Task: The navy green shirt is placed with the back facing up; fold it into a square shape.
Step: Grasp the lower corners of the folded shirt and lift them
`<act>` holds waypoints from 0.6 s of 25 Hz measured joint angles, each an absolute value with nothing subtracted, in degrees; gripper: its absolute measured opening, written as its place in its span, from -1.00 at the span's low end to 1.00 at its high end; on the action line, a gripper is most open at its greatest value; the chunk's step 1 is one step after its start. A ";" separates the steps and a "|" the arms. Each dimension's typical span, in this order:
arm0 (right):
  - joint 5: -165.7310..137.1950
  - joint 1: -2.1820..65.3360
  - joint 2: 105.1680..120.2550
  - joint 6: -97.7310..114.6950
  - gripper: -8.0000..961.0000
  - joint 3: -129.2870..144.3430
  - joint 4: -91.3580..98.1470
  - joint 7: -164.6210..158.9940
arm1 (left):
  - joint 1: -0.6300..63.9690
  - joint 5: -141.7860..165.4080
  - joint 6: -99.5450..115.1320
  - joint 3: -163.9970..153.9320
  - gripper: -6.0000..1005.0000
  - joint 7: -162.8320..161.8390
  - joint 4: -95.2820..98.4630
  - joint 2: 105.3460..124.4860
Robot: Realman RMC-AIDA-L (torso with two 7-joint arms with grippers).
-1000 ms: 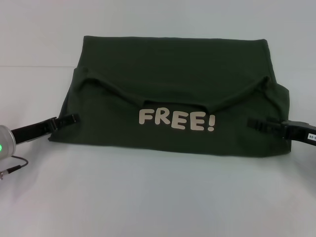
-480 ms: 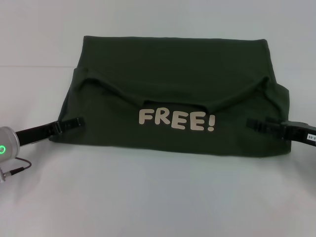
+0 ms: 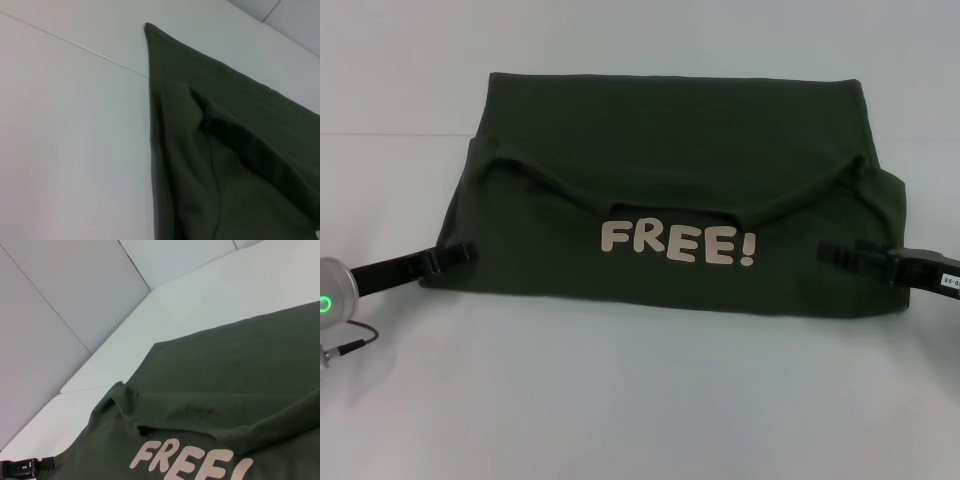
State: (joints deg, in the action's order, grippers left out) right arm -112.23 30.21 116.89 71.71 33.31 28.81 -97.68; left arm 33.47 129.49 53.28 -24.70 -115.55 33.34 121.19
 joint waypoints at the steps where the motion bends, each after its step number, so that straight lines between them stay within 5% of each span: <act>1: -112.23 30.18 116.89 71.77 0.96 33.31 28.83 -97.68 | 33.51 129.69 53.28 -24.86 0.48 -115.57 33.35 121.19; 11: -112.15 30.05 116.89 72.13 0.96 33.31 28.84 -97.70 | 33.65 130.73 53.21 -25.18 0.07 -115.49 33.53 121.32; 13: -112.16 30.05 116.89 72.14 0.96 33.31 28.84 -97.73 | 33.61 130.73 53.22 -25.18 -0.34 -115.48 33.58 121.37; 15: -112.16 30.00 116.89 72.15 0.96 33.31 28.83 -97.73 | 33.60 130.73 53.20 -25.18 -0.50 -115.48 33.58 121.38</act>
State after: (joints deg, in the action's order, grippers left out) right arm -112.16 30.00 116.89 72.15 33.31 28.83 -97.73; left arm 33.60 130.73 53.20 -25.18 -115.48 33.58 121.38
